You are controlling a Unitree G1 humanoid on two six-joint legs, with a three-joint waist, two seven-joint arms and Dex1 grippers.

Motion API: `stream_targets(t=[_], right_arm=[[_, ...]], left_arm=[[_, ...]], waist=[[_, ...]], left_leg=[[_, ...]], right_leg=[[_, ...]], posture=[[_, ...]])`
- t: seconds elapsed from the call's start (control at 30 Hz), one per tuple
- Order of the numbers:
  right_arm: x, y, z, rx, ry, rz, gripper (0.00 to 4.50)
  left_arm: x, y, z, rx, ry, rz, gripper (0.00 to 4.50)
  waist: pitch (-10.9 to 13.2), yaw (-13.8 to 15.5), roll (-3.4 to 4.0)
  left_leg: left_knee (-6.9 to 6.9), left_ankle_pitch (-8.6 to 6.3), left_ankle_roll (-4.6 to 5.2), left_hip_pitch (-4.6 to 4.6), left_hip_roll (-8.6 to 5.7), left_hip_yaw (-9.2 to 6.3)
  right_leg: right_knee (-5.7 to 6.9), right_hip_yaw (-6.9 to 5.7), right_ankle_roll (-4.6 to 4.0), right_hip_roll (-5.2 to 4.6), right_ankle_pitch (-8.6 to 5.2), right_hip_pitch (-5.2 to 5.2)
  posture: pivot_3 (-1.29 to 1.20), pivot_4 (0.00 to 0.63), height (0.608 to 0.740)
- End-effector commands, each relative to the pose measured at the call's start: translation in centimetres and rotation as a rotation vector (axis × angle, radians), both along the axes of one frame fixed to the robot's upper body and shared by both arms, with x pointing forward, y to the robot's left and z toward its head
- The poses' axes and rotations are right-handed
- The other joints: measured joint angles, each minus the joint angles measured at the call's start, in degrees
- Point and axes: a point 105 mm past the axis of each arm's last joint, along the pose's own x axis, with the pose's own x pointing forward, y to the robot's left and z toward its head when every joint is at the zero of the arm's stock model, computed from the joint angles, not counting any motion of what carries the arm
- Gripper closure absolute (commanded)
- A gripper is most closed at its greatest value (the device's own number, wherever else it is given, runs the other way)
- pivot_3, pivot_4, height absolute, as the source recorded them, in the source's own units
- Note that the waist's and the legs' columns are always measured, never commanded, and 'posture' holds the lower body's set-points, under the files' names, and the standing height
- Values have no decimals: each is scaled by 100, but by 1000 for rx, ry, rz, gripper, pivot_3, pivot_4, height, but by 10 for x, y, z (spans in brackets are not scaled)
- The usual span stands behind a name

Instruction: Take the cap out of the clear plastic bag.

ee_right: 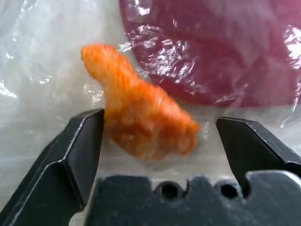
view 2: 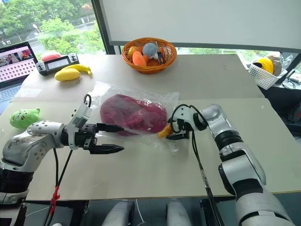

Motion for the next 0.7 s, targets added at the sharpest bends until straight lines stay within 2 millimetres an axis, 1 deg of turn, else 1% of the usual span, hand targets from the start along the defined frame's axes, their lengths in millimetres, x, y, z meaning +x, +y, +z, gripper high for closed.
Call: stream_targets(t=[0.03, 0.13, 0.27, 0.53, 0.63, 0.7], right_arm=[[2, -7, -2, -10, 1, -22, 0], [3, -9, -5, -2, 5, -41, 724], [1, -8, -7, 3, 6, -33, 2029], [-2, -8, -9, 20, 16, -33, 2120], [-4, -7, 5, 92, 19, -37, 2120], [-2, -8, 24, 188, 12, -67, 2120]], left_arm=[[-1, 1, 12, -10, -48, 1, 9], [1, -1, 10, -12, -53, 9, 0], [4, -3, 9, -11, -59, 13, 0], [6, -3, 8, -7, -60, 5, 0], [7, -4, 9, -9, -62, 0, 0], [8, -4, 9, -9, -61, -3, 0]], waist=[[0, -3, 0], [0, -2, 0], [0, -2, 0], [0, -2, 0], [0, 0, 0], [0, 2, 0]], left_leg=[[0, 0, 0, 1, 0, 0], [1, 0, 0, 6, 0, 0], [3, 0, 0, 6, -1, -1], [2, 0, 0, 6, 0, -1], [2, 0, 0, 5, 0, -2], [2, 0, 0, 3, -1, -2]], right_leg=[[2, 1, 0, 0, 0, 0], [4, 0, 0, 1, 0, 4], [5, 1, 0, 0, 0, 5], [8, 0, -1, 0, 0, 5], [8, 0, -1, 1, 0, 4], [8, 0, 0, 0, 0, 3]], posture=[[0, 150, 733], [0, 150, 733], [0, 150, 733], [0, 150, 733], [0, 150, 733], [0, 150, 733]])
